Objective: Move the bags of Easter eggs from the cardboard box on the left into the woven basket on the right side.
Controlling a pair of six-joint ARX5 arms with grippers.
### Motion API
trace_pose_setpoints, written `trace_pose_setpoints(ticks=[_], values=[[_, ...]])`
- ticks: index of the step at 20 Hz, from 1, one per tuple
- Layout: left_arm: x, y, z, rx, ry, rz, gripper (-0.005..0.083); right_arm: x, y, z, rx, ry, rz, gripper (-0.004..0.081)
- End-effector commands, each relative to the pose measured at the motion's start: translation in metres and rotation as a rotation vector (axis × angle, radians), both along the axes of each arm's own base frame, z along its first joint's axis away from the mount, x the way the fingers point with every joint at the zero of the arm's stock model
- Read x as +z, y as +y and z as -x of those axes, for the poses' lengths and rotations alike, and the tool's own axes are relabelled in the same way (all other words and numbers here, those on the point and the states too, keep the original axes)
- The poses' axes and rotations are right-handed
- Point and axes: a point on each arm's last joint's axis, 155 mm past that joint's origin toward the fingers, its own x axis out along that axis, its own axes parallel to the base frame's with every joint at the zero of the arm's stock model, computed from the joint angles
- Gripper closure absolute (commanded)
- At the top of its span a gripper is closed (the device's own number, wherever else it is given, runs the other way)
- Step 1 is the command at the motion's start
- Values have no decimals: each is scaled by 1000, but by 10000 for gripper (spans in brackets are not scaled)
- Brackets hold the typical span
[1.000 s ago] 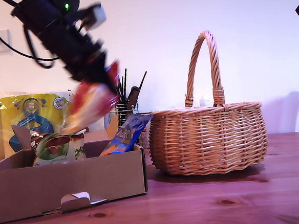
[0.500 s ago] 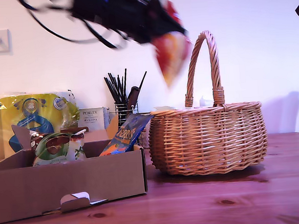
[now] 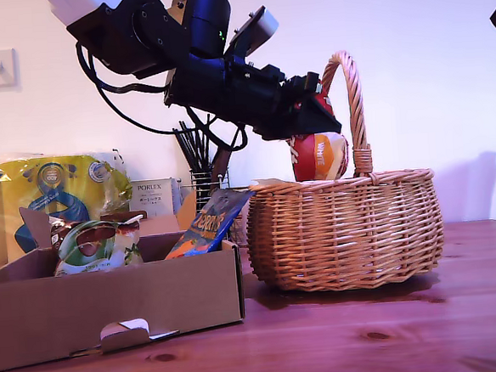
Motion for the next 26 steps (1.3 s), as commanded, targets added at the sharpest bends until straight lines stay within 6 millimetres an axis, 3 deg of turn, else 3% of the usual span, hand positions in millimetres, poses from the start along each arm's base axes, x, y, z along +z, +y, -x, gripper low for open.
trace_pose_setpoints(ticks=[1,3,14,16,18,20,24,26], values=[[1,-4,3,-9,-7,11,531,5,1,-1,6,-15,1,782],[3,-6,4,-12,-17,17,319,5,1,-1,6,-15,1,782],[24,-8,0,-11,-39,29,312,5,1,0,6,-14,2,782],[24,0,-3,3,-12,5,397,4,1,0,6,-13,2,782],[21,13,-5,20,28,-40,588,4,1,0,6,-13,2,782],[14,38,-12,67,40,-124,790,4,1,0,6,-13,2,782],[3,100,-17,165,130,-265,793,5,1,0,6,-14,2,782],[5,121,-13,185,149,-289,793,5,1,0,6,-14,2,782]])
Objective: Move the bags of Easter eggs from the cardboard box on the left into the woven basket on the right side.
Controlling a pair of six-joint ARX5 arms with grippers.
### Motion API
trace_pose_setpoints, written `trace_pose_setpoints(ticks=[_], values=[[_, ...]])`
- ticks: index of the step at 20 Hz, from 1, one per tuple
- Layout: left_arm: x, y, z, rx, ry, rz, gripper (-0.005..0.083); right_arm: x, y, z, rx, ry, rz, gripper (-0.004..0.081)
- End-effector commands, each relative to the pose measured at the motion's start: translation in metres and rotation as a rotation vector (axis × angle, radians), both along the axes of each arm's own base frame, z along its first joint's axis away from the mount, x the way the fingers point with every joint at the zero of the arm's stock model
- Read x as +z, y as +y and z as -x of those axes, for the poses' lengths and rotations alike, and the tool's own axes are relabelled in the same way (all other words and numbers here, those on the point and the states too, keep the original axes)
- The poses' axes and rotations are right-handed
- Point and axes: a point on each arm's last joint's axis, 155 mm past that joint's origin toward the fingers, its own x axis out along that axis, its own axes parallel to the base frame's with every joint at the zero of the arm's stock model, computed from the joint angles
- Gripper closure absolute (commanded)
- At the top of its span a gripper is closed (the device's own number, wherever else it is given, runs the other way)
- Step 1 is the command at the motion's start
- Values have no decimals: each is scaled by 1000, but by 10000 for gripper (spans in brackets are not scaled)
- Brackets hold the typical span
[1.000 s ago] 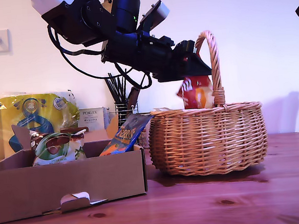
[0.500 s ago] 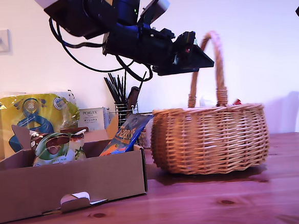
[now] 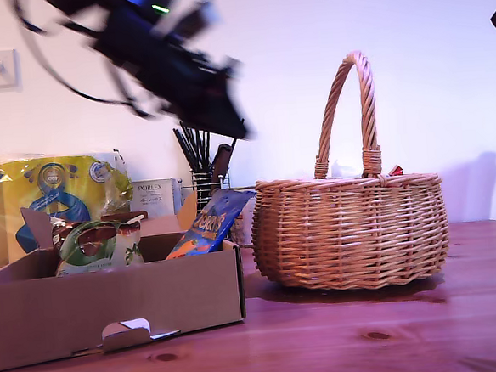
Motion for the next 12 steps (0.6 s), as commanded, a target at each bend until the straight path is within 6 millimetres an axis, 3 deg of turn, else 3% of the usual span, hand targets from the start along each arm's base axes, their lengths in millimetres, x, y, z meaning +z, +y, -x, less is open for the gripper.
trace_pose_setpoints(ticks=[1,6,12], values=[[0,5,12,-15,-5,-14,793,5,1,-1,6,-17,1,782],[-13,33,38,23,-19,-23,793,5,0,-1,2,-18,3,782],[-51,94,64,118,-9,-35,793,4,-2,-3,-13,-17,12,782]])
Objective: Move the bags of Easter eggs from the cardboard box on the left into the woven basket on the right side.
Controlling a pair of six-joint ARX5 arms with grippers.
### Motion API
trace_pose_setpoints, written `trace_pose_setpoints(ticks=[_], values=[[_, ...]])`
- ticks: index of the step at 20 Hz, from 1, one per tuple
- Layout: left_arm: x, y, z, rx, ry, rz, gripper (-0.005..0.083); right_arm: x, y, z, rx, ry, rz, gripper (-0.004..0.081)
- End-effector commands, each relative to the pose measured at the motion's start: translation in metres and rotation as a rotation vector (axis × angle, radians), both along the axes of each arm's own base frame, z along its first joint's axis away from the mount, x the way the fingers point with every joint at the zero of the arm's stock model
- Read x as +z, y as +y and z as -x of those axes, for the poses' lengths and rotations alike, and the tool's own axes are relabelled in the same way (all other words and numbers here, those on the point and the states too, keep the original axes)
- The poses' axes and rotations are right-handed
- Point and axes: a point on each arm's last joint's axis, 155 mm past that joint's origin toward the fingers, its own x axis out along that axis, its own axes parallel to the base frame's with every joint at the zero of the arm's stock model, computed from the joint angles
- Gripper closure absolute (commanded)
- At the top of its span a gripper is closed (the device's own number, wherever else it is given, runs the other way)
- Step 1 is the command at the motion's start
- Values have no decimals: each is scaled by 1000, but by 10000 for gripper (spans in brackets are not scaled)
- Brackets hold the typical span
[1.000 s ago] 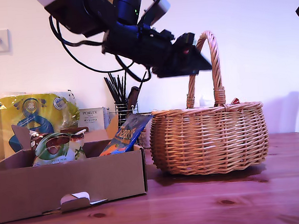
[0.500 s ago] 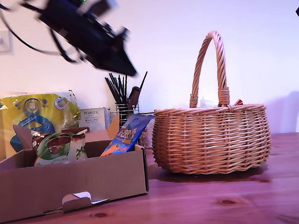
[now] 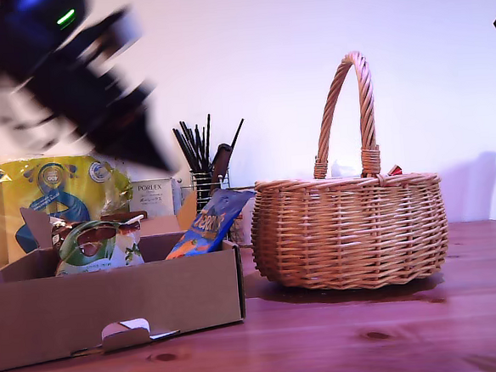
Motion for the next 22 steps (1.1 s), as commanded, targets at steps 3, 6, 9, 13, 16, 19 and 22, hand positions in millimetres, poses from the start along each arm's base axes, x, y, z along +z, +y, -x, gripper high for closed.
trace_pose_setpoints(ticks=[3,6,9,13,16,19,22], values=[[13,31,-6,-30,-130,-101,751,5,1,0,7,-17,0,782],[7,49,-17,-38,-196,-218,55,6,1,0,7,-18,0,782],[7,51,-25,-109,-296,-320,-2,6,1,0,7,-18,0,782],[3,69,-39,-72,-307,-336,-3,6,1,0,7,-18,0,782],[-15,79,-45,-56,-265,-341,-3,6,1,0,7,-18,-1,782],[-34,82,-46,-58,-219,-348,-2,6,1,0,8,-18,-1,782],[-51,83,-42,-68,-167,-354,-2,6,1,0,8,-17,-1,782]])
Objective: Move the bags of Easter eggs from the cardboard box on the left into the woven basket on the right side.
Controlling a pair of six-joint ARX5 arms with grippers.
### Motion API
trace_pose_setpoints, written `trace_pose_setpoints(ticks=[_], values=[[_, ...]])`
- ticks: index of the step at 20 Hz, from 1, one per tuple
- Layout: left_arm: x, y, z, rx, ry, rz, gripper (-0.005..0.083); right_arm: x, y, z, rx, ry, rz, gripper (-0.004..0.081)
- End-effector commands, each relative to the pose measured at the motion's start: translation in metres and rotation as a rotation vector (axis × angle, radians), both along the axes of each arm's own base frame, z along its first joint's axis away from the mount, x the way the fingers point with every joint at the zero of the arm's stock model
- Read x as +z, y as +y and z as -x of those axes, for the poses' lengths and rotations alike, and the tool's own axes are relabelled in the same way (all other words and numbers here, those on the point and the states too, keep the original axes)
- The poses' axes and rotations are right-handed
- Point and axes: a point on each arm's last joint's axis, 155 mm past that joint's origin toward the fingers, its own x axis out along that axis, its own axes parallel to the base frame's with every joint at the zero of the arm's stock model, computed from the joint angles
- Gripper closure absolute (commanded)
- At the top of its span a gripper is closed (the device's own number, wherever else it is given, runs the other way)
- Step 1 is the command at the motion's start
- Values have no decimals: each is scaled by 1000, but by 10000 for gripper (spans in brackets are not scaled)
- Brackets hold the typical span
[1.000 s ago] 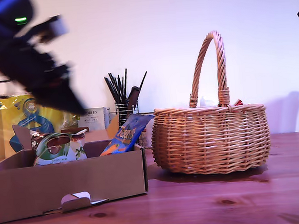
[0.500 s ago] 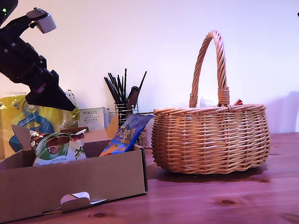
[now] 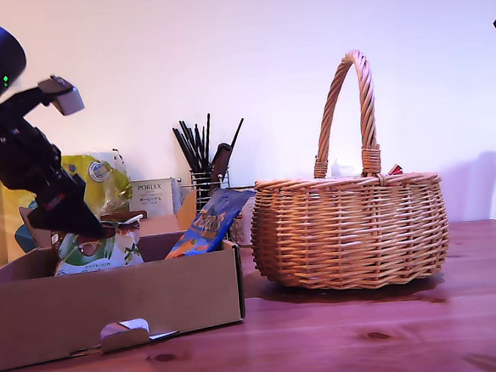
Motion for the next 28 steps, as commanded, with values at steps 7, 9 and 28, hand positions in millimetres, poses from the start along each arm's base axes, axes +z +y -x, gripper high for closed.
trace_pose_setpoints(ticks=[7,9,28], values=[[-56,1,25,-2,203,-25,-2,6,2,0,10,-20,-4,782],[-61,0,31,-5,233,-27,-2,6,2,0,10,-20,-4,782],[-106,-33,56,-59,359,-65,13,6,2,0,10,-20,-4,782]])
